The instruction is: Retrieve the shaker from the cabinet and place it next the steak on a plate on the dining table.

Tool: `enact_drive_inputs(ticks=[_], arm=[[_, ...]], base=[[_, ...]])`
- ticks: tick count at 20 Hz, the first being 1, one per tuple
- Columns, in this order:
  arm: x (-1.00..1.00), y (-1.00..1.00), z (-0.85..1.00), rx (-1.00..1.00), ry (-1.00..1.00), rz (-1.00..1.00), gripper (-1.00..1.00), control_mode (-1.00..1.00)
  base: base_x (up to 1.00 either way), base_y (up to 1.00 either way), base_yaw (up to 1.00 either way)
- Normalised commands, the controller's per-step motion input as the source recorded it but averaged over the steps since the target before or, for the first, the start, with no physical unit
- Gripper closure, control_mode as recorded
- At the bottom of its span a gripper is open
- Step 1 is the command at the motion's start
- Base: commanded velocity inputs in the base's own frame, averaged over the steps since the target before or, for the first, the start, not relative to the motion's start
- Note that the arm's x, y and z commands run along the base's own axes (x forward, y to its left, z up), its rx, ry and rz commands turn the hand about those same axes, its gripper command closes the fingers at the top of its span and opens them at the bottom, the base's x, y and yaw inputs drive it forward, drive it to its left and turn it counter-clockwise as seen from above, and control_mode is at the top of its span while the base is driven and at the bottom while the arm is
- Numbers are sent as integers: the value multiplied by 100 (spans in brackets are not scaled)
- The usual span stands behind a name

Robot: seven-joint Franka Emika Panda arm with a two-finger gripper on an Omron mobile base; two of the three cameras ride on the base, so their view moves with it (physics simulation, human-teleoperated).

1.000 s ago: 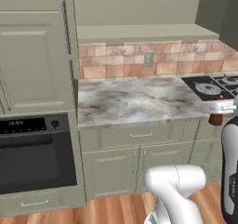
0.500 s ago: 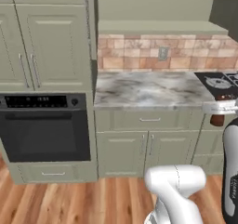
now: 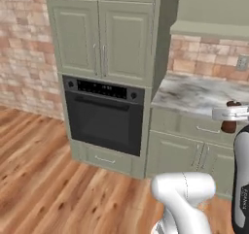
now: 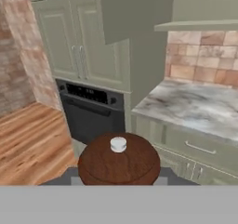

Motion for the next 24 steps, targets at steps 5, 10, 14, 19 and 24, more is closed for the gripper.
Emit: enact_drive_inputs(ticks=[5,10,14,19,24], arm=[[0,0,0,0,0,0,100,100],[0,0,0,0,0,0,100,100],[0,0,0,0,0,0,100,100],[0,0,0,0,0,0,100,100],[0,0,0,0,0,0,100,100]], base=[[-3,0,82],[-2,0,81],[-1,0,79],[0,0,76],[0,1,68]])
